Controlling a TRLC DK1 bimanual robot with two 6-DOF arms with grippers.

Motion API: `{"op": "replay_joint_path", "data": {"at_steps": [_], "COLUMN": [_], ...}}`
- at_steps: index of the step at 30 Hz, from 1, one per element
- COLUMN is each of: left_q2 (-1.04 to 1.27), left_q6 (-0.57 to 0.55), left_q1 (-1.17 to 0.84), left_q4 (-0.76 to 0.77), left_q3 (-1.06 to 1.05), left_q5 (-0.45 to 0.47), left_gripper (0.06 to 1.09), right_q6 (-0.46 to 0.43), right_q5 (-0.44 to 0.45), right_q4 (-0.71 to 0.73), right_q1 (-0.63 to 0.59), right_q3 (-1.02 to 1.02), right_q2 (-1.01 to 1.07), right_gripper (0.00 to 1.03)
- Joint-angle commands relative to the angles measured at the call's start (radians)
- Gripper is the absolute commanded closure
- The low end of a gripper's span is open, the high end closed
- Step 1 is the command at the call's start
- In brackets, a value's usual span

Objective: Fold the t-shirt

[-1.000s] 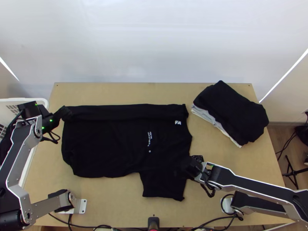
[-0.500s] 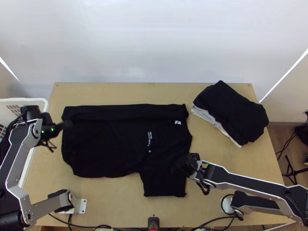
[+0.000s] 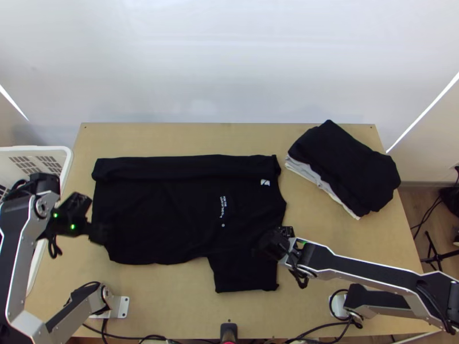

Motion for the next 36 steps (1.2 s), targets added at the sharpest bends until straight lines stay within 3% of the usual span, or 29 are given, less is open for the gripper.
{"op": "replay_joint_path", "data": {"at_steps": [1, 5, 12, 15, 21, 31, 36], "left_q2": [-0.065, -0.065, 0.021, 0.116, 0.192, 0.216, 0.219], "left_q6": [0.247, 0.334, 0.356, 0.37, 0.506, 0.434, 0.478], "left_q1": [0.063, 0.089, 0.133, 0.192, 0.31, 0.232, 0.262], "left_q4": [-0.053, -0.041, 0.28, 0.346, 0.337, 0.168, 0.071], "left_q3": [-0.062, -0.125, -0.262, -0.243, -0.211, -0.144, -0.085], "left_q5": [0.052, 0.081, 0.13, 0.174, 0.187, 0.276, 0.291], "left_gripper": [0.1, 0.1, 0.11, 0.11, 0.11, 0.11, 0.11], "right_q6": [0.0, 0.002, 0.002, 0.007, 0.011, 0.013, 0.016], "right_q5": [0.016, 0.018, 0.02, 0.024, 0.033, 0.043, 0.047], "right_q4": [-0.007, -0.011, -0.014, -0.016, -0.027, -0.027, -0.046], "right_q1": [0.004, 0.004, 0.007, 0.016, 0.019, 0.021, 0.021], "right_q3": [0.015, 0.021, 0.043, 0.051, 0.064, 0.095, 0.1], "right_q2": [0.026, 0.04, 0.072, 0.082, 0.097, 0.145, 0.145], "right_gripper": [1.0, 1.0, 1.0, 1.0, 1.0, 1.0, 1.0]}}
